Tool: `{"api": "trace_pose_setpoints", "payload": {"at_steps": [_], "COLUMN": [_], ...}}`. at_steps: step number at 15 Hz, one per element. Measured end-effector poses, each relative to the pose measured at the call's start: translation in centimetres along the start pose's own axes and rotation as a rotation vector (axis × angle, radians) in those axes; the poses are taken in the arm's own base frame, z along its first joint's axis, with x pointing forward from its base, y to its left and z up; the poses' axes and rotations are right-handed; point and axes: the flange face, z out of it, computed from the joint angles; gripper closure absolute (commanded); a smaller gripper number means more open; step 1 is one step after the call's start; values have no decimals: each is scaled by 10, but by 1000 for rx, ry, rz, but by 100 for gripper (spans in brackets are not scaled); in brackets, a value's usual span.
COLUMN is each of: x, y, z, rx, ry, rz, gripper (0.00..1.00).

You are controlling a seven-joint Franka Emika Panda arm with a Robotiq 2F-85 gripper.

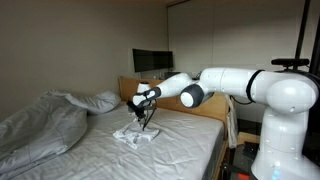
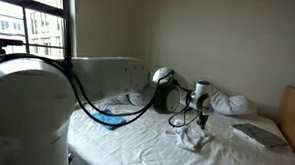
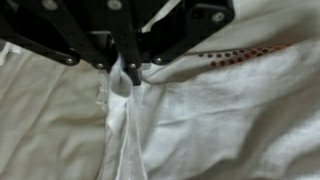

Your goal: Fold the white cloth

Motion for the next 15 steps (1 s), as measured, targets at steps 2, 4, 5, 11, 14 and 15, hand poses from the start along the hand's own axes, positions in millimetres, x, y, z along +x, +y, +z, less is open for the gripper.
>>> {"api": "trace_pose_setpoints", "payload": {"at_steps": [2, 4, 5, 11, 14, 15], "x": [5, 6, 6, 10, 15, 15], "y": [0, 0, 0, -1, -6, -9], "z": [0, 0, 0, -1, -6, -8], "rx": [0, 0, 0, 7, 61, 88], "ry": [7, 13, 16, 36, 55, 61], "rz": [3, 0, -2, -6, -11, -15], "gripper": [89, 89, 89, 85, 56, 51]}}
